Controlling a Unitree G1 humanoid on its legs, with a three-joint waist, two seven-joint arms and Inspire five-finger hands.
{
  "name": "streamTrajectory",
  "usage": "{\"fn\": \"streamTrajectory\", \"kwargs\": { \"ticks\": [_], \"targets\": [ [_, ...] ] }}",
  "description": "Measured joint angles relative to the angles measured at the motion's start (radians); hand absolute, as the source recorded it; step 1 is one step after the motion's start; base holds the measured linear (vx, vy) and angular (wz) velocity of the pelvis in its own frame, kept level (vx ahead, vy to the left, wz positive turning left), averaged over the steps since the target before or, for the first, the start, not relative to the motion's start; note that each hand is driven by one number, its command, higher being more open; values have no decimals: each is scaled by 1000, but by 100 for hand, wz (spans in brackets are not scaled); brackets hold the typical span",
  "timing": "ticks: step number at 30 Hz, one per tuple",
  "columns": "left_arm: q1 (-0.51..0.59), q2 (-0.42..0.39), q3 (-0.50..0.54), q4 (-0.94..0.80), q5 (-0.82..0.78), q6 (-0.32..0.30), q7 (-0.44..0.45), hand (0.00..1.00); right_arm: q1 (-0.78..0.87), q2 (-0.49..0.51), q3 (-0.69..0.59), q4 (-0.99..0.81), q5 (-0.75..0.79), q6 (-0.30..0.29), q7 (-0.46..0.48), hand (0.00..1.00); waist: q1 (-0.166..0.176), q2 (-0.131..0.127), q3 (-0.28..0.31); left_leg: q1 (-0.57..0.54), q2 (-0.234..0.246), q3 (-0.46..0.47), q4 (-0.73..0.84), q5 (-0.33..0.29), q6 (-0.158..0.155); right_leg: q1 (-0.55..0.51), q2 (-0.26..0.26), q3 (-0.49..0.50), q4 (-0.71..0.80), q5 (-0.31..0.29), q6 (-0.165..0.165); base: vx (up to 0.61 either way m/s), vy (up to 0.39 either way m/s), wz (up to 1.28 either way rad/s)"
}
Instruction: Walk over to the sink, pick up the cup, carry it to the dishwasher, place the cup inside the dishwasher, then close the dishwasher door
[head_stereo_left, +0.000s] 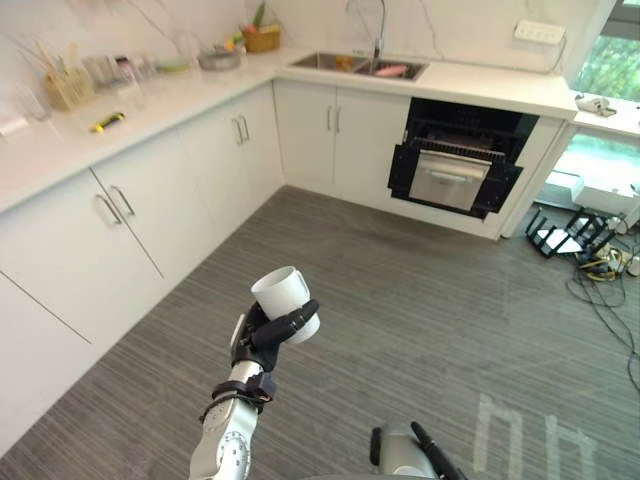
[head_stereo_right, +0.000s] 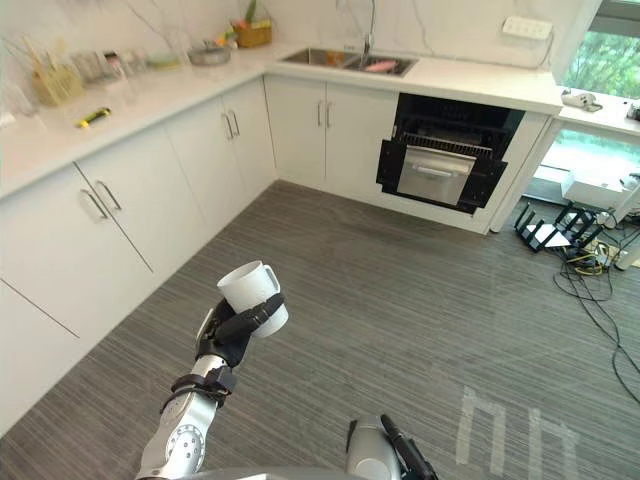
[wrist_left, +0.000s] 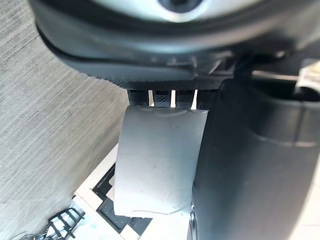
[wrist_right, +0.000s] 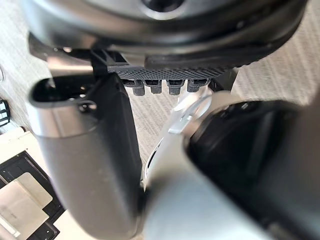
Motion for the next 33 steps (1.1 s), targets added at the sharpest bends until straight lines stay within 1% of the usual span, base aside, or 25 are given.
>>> {"fn": "streamTrajectory", "kwargs": {
  "ticks": [1,3,4,5,6,7,8,9,10,11,12,14,16,18,20,21,22,23,25,28,29,30,31,32,33],
  "targets": [
    [-6,-15,-1,-6,0,10,5,0,-7,-21,14,-26,13,-8,-11,100,-3,54,4,43,51,-4,-10,4,-8,38,50,-39,-22,77,-34,510,-235,-4],
    [-16,-19,-2,-34,0,18,5,0,-33,-38,13,-71,12,-18,-28,100,4,58,7,64,44,-23,-18,82,-21,18,21,-63,69,47,-75,477,-218,-15],
    [-27,-34,-1,-45,0,18,1,0,-35,-46,14,-114,11,-18,-39,100,-12,35,19,82,14,-33,-13,136,-20,-20,-27,-94,194,23,-97,378,-259,-6],
    [-13,-42,13,-80,-1,18,-5,0,-26,-43,20,-164,4,-15,-47,100,-2,49,-6,94,14,-36,30,152,-14,4,-9,-117,128,-19,-66,354,-308,1],
    [-6,-38,16,-105,0,13,-16,0,-13,-33,26,-195,5,-17,-55,100,-7,40,-17,81,17,-54,102,152,-15,37,4,-143,75,-58,-98,368,-312,-13],
    [1,-48,19,-114,1,14,-20,0,-15,-36,24,-199,6,-14,-69,100,-1,78,-29,58,52,-82,192,167,-6,68,42,-157,56,-88,-88,517,-339,-10],
    [-1,-51,19,-117,2,14,-34,0,-13,-17,22,-200,11,-12,-92,100,5,99,-39,-19,93,-95,369,258,-7,114,77,-171,23,-114,-87,454,-252,-7],
    [-1,-52,23,-117,7,11,-45,0,-9,-7,17,-206,14,-15,-110,100,7,105,-33,-90,126,-108,512,400,-46,166,101,-178,-16,-123,-91,546,-279,-4],
    [12,-56,27,-118,20,2,-52,0,2,-2,19,-213,22,-17,-125,100,16,103,-30,-186,160,-130,697,557,-117,231,128,-171,-70,-132,-98,355,-160,-5],
    [20,-65,29,-119,22,0,-52,0,6,1,22,-217,23,-21,-133,100,18,100,-28,-245,176,-129,805,561,-117,260,139,-168,-92,-135,-99,517,-182,-18],
    [40,-75,30,-127,23,-1,-48,0,12,-1,29,-224,23,-36,-144,100,19,96,-20,-351,203,-110,983,532,-76,330,160,-157,-140,-147,-111,423,-121,-36],
    [73,-74,34,-139,25,-1,-43,0,12,-3,49,-258,25,-63,-159,100,31,80,-7,-456,209,-53,1053,438,18,420,170,-108,-199,-153,-124,456,-95,-69],
    [116,-75,44,-173,36,-9,-37,0,8,-13,104,-377,46,-87,-164,100,65,79,-6,-538,193,-2,835,300,40,488,180,-13,-246,-156,-108,481,-25,-119],
    [160,-76,59,-211,44,-29,-36,0,5,-22,187,-529,47,-92,-175,100,74,74,-3,-543,144,-3,508,249,32,533,180,59,-267,-164,-109,524,69,-117],
    [208,-75,65,-253,60,-51,-39,0,-13,-24,237,-641,43,-126,-159,100,74,61,1,-542,74,-14,154,290,0,571,155,104,-284,-179,-100,533,143,-85],
    [222,-76,65,-278,68,-62,-45,0,-24,-19,240,-679,42,-161,-131,100,76,60,4,-573,52,-13,42,369,-33,603,147,124,-302,-194,-82,527,196,-54],
    [225,-69,67,-282,81,-86,-48,0,-36,-24,239,-681,41,-187,-105,100,87,61,2,-578,48,1,38,467,-30,652,145,135,-324,-211,-56,535,210,-49],
    [223,-59,69,-281,82,-97,-49,0,-37,-24,238,-679,41,-196,-97,100,95,55,0,-569,42,4,57,512,11,678,134,139,-327,-222,-38,558,224,-10],
    [183,-22,104,-272,93,-106,-59,0,-66,-40,237,-665,37,-206,-93,100,72,6,-4,-582,8,4,205,399,70,702,79,146,-258,-215,6,645,235,25],
    [168,-10,154,-263,102,-107,-57,0,-95,-33,218,-635,19,-210,-94,100,76,-37,-19,-526,-30,25,252,285,82,623,20,154,14,-164,83,522,204,-5],
    [159,5,173,-261,130,-107,-54,0,-95,-5,190,-629,15,-216,-95,100,74,-82,-25,-464,-92,40,229,241,100,521,-41,183,261,-43,193,493,166,6],
    [158,7,179,-260,142,-106,-54,0,-94,3,178,-630,13,-217,-97,100,70,-86,-25,-439,-108,38,224,224,109,490,-57,186,337,49,214,470,116,18],
    [158,1,179,-261,167,-101,-50,0,-83,17,160,-631,11,-218,-105,100,61,-77,-19,-377,-129,32,196,196,130,427,-97,160,482,143,167,540,118,20],
    [153,-1,178,-261,178,-96,-43,0,-72,22,159,-632,9,-218,-114,100,53,-66,-13,-317,-135,21,165,183,135,353,-113,128,598,81,79,527,109,31],
    [146,0,174,-261,179,-89,-41,0,-57,26,161,-635,-2,-218,-118,100,39,-44,-2,-274,-135,-2,134,184,131,306,-108,98,630,27,29,430,76,39]
  ]
}}
